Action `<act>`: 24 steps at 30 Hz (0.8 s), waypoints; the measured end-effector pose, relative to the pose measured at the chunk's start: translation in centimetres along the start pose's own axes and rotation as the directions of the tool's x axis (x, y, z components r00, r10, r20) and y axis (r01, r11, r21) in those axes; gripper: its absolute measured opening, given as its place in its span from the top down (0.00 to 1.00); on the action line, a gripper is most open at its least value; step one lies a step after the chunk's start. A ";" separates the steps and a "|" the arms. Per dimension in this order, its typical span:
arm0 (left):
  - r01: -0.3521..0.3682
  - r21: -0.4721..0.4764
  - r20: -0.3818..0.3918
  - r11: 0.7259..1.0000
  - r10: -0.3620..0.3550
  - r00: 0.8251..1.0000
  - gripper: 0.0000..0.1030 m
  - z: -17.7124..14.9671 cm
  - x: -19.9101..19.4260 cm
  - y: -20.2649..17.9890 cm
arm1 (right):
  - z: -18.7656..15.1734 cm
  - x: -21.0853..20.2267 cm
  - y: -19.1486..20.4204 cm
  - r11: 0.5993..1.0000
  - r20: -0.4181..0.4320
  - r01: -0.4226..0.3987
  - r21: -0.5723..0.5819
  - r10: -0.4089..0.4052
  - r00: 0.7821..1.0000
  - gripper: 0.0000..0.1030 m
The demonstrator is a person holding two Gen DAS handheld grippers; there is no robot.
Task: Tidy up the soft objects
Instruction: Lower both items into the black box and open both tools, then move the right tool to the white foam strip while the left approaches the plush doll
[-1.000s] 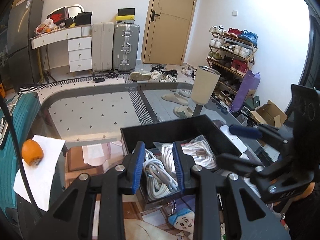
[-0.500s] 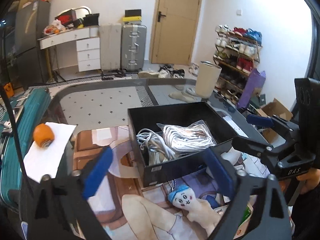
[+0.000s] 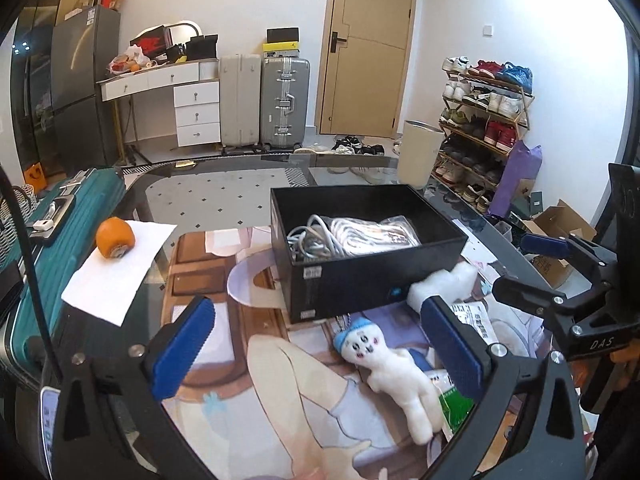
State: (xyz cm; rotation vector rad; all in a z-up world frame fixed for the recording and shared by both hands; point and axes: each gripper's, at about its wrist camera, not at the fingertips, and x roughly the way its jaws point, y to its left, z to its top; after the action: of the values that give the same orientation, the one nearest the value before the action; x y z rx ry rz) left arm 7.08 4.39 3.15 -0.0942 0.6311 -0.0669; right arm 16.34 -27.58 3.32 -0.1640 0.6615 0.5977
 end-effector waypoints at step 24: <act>-0.032 0.054 -0.038 0.998 0.034 0.999 0.00 -3.3 0.3 -2.9 | -3.1 0.3 0.3 1.000 -0.085 -0.015 0.001 0.015 0.996 0.01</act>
State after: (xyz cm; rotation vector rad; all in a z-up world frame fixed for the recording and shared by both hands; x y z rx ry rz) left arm 5.22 1.25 0.65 -0.0309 0.6696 -0.0542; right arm 14.72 -28.22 0.72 -0.1851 0.7461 0.6077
